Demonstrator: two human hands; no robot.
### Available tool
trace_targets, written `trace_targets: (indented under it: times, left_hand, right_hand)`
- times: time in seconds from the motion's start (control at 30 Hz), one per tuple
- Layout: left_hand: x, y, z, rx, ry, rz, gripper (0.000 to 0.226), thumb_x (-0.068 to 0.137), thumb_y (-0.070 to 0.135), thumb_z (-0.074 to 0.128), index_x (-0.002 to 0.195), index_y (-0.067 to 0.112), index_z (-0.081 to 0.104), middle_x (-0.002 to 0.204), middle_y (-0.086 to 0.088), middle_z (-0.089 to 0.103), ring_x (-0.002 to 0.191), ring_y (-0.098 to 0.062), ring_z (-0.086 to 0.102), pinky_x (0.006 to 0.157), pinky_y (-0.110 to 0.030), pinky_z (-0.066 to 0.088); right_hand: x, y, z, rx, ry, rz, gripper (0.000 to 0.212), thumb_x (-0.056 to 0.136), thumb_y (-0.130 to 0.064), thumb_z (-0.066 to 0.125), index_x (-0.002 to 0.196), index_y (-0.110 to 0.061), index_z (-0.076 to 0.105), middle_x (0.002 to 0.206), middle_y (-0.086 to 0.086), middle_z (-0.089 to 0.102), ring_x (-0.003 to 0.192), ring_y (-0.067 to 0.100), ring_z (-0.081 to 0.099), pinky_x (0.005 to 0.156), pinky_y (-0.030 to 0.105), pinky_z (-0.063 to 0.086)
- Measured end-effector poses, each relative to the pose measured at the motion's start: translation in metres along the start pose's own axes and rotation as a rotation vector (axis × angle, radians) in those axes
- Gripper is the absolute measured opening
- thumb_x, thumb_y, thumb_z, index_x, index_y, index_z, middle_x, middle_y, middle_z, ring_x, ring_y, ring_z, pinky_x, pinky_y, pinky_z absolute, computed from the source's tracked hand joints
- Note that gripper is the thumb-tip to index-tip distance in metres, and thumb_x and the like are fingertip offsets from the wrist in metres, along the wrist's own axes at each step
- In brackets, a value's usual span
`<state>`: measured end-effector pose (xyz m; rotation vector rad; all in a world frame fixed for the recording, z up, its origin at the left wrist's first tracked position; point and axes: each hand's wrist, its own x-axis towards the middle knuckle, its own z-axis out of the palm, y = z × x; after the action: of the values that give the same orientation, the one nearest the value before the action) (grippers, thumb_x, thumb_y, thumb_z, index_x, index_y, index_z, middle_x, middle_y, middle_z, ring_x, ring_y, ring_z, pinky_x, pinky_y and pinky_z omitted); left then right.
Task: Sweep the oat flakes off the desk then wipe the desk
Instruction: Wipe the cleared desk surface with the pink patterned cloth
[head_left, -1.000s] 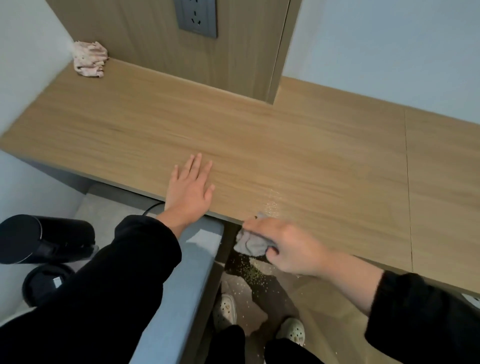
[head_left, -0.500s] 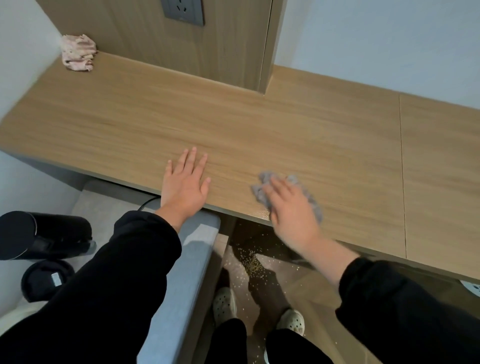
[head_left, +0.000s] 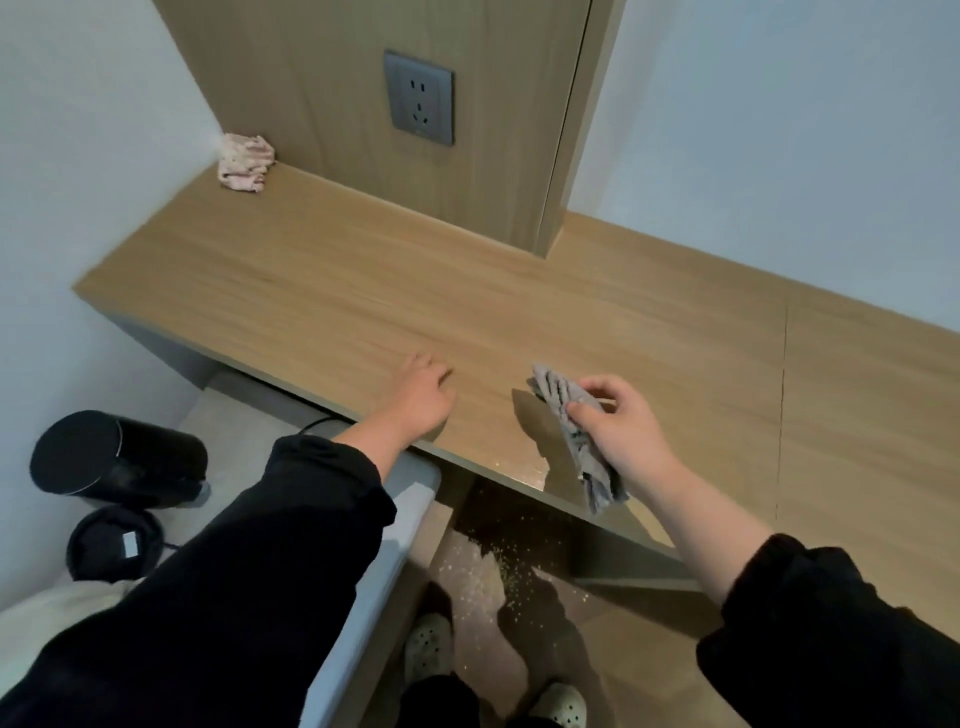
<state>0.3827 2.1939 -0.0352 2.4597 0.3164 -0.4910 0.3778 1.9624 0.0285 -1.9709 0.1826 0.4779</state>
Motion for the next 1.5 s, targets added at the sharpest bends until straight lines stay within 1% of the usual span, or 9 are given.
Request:
trace_targets:
  times: [0.17, 0.27, 0.63, 0.8, 0.97, 1.07, 1.23, 1.4, 1.5]
  left_hand:
    - [-0.032, 0.054, -0.019, -0.586, -0.151, 0.035, 0.043, 0.099, 0.013, 0.049, 0.140, 0.027, 0.047, 0.145, 0.004, 0.045, 0.131, -0.017, 0.042, 0.098, -0.032, 0.041]
    - [-0.041, 0.052, -0.044, -0.779, -0.183, 0.077, 0.042, 0.095, 0.011, 0.055, 0.134, 0.028, 0.050, 0.141, -0.001, 0.050, 0.126, -0.015, 0.048, 0.105, -0.035, 0.040]
    - [-0.007, -0.066, -0.145, -0.591, -0.040, -0.001, 0.014, 0.082, 0.013, 0.074, 0.081, 0.021, 0.063, 0.094, -0.006, 0.070, 0.098, -0.025, 0.067, 0.092, -0.045, 0.052]
    - [0.009, -0.131, -0.190, -0.640, 0.128, -0.150, 0.014, 0.080, 0.016, 0.075, 0.078, 0.020, 0.063, 0.087, -0.009, 0.070, 0.088, -0.029, 0.067, 0.082, -0.043, 0.053]
    - [0.026, -0.200, -0.230, -0.574, 0.342, -0.215, 0.009, 0.084, 0.013, 0.070, 0.090, 0.008, 0.064, 0.091, -0.009, 0.068, 0.087, -0.021, 0.062, 0.078, -0.030, 0.047]
    - [0.031, -0.232, -0.263, -0.485, 0.548, -0.247, 0.009, 0.082, 0.006, 0.061, 0.088, 0.013, 0.063, 0.087, -0.005, 0.065, 0.087, -0.024, 0.061, 0.076, -0.031, 0.045]
    - [0.035, -0.285, -0.293, -0.077, 0.747, -0.136, 0.028, 0.072, 0.004, 0.054, 0.099, 0.007, 0.064, 0.107, -0.013, 0.060, 0.098, -0.033, 0.056, 0.085, -0.042, 0.048]
    - [0.057, -0.312, -0.249, 0.130, 0.568, -0.034, 0.064, 0.067, 0.018, 0.053, 0.130, 0.014, 0.054, 0.128, -0.015, 0.058, 0.117, -0.038, 0.055, 0.101, -0.051, 0.041]
    - [0.078, -0.312, -0.239, 0.314, 0.483, -0.082, 0.071, 0.089, 0.020, 0.060, 0.151, 0.025, 0.026, 0.159, -0.005, 0.020, 0.146, -0.029, 0.016, 0.118, -0.050, 0.015]
  right_hand:
    - [0.011, -0.028, -0.006, 0.053, -0.097, 0.033, 0.027, 0.088, -0.012, 0.068, 0.112, -0.013, 0.058, 0.102, 0.009, 0.063, 0.075, 0.018, 0.062, 0.059, 0.023, 0.049]
    - [0.025, -0.048, 0.003, 0.089, -0.215, 0.116, 0.026, 0.085, -0.010, 0.072, 0.106, -0.011, 0.057, 0.097, 0.012, 0.066, 0.076, 0.024, 0.065, 0.071, 0.034, 0.054]
    - [0.099, -0.149, 0.139, -0.144, -0.589, 0.183, 0.026, 0.089, -0.023, 0.069, 0.106, -0.007, 0.058, 0.097, 0.014, 0.069, 0.089, 0.029, 0.066, 0.094, 0.045, 0.053]
    - [0.119, -0.193, 0.198, -0.282, -0.867, 0.229, 0.076, 0.063, -0.055, 0.082, 0.118, -0.009, 0.058, 0.112, 0.012, 0.070, 0.102, 0.025, 0.069, 0.080, 0.033, 0.056]
    - [0.150, -0.229, 0.292, -0.681, -0.583, -0.318, 0.020, 0.086, -0.019, 0.071, 0.096, -0.002, 0.065, 0.089, 0.008, 0.063, 0.081, 0.023, 0.059, 0.065, 0.030, 0.039]
    - [0.163, -0.259, 0.353, -0.737, -0.487, -0.550, 0.016, 0.086, -0.011, 0.063, 0.097, -0.001, 0.062, 0.087, 0.013, 0.062, 0.088, 0.035, 0.061, 0.063, 0.033, 0.038]
    - [0.189, -0.284, 0.418, -1.060, -0.556, -1.008, 0.045, 0.094, -0.007, 0.049, 0.138, -0.014, 0.042, 0.130, 0.015, 0.055, 0.108, 0.037, 0.056, 0.086, 0.042, 0.046]
    - [0.230, -0.271, 0.421, -1.259, -0.576, -1.070, 0.058, 0.091, -0.004, 0.051, 0.147, -0.011, 0.034, 0.152, 0.011, 0.033, 0.136, 0.030, 0.033, 0.110, 0.032, 0.025]
    - [0.259, -0.270, 0.419, -1.293, -0.443, -0.987, 0.062, 0.087, -0.002, 0.049, 0.147, -0.013, 0.037, 0.158, 0.013, 0.021, 0.144, 0.032, 0.021, 0.116, 0.035, 0.018]
